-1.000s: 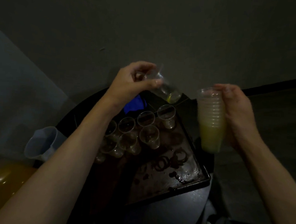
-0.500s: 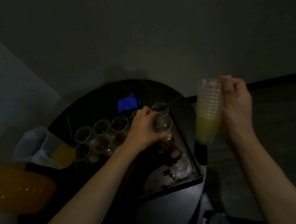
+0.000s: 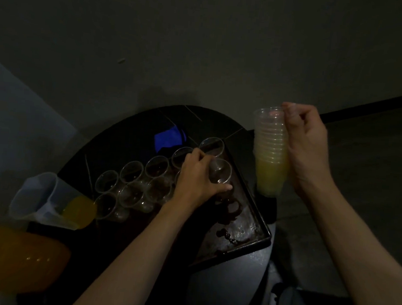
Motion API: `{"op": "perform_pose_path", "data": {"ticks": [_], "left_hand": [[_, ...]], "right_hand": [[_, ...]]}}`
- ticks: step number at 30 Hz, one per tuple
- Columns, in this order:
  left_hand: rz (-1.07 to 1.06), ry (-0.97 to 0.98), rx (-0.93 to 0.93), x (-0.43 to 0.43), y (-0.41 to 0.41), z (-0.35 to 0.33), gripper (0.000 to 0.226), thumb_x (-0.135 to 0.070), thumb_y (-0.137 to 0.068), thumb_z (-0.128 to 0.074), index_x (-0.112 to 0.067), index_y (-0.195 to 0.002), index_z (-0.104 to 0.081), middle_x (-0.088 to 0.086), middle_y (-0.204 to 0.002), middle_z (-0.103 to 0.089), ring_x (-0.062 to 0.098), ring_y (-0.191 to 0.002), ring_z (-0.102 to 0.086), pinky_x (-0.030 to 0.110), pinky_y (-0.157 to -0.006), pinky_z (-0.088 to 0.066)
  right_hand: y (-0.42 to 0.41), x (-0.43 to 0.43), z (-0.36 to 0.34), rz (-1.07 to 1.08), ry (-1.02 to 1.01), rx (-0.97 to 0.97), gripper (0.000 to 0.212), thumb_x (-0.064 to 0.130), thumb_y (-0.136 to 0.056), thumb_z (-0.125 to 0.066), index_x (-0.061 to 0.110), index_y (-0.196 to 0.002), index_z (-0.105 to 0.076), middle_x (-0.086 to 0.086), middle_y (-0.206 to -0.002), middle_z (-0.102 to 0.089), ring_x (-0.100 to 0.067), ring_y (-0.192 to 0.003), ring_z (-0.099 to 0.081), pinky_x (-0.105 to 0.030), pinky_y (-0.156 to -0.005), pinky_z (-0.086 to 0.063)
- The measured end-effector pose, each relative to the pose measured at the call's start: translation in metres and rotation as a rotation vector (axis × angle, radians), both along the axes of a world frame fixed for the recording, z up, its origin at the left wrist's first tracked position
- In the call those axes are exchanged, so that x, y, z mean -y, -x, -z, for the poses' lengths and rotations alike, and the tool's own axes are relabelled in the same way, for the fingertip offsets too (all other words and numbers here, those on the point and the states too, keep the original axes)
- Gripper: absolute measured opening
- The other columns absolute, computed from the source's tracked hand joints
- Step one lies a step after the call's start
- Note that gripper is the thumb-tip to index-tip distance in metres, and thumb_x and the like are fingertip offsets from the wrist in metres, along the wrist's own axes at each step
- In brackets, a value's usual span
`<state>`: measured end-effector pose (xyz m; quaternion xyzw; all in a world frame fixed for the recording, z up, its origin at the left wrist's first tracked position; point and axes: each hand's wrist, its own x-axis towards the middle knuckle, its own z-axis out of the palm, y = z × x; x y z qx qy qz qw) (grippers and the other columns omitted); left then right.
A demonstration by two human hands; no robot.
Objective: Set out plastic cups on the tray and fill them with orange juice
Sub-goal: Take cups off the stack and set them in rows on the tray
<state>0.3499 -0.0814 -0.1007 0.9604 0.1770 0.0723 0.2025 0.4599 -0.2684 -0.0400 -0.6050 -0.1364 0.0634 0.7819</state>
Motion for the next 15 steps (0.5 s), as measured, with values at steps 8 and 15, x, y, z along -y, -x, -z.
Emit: {"op": "perform_pose_path", "data": {"ticks": [8, 15], "left_hand": [[-0.057, -0.082, -0.049, -0.0027, 0.0012, 0.0032, 0.095, -0.061, -0.062, -0.087, -0.022, -0.141, -0.051, 0.0, -0.125, -0.046, 0.017, -0.114, -0.042, 0.04, -0.097, -0.047], [-0.064, -0.149, -0.044, -0.0004, 0.0024, -0.0004, 0.093, -0.065, -0.062, -0.085, -0.023, -0.139, -0.053, 0.0, -0.125, -0.049, 0.019, -0.113, -0.042, 0.039, -0.098, -0.043]], "right_hand": [[0.0012, 0.0006, -0.0012, -0.015, 0.012, 0.002, 0.044, 0.059, -0.084, -0.061, 0.024, -0.11, -0.058, 0.004, -0.102, -0.065, -0.011, -0.09, -0.065, -0.029, -0.076, -0.055], [0.0021, -0.0001, -0.0007, -0.032, 0.01, 0.006, 0.044, 0.062, -0.081, -0.061, 0.026, -0.107, -0.058, 0.004, -0.102, -0.066, -0.014, -0.092, -0.066, -0.034, -0.078, -0.057]]}}
